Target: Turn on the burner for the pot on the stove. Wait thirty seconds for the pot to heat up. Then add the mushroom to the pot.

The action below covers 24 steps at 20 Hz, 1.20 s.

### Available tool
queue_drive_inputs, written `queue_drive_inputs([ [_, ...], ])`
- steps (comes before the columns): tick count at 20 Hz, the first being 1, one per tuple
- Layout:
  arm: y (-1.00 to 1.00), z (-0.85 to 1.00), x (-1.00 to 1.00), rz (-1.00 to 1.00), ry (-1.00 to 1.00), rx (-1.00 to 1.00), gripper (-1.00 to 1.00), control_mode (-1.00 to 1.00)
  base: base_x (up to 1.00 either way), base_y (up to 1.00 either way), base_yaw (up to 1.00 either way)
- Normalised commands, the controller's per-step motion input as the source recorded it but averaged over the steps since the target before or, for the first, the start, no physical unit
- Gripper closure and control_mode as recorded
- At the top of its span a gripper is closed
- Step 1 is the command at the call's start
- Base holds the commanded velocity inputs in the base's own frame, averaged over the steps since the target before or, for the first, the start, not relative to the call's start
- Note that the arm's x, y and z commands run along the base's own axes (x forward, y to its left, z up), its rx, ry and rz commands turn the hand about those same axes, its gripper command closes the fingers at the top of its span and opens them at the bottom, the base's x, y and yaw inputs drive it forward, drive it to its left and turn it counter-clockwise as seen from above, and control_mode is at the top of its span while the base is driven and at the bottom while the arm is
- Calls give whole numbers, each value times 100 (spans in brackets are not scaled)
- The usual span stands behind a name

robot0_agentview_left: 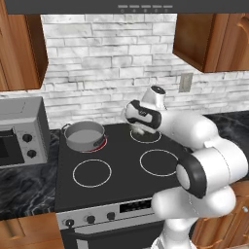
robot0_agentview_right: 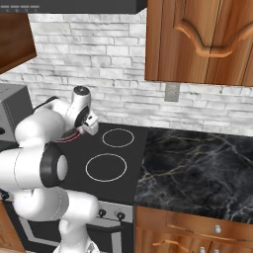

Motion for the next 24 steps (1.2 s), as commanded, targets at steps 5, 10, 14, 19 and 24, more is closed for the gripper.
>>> queue_drive_inputs([
  [5, 53, -6, 38, 0, -14, 12, 100, -100, 0, 0, 0],
  [10, 71, 0, 36, 0, -1, 11, 100, -100, 0, 0, 0],
  [14, 78, 0, 35, 0, 0, 4, 100, -100, 0, 0, 0],
  [19, 38, 3, 47, 0, -8, 0, 100, -100, 0, 0, 0],
  [24, 15, 0, 53, 0, -3, 0, 100, -100, 0, 0, 0],
])
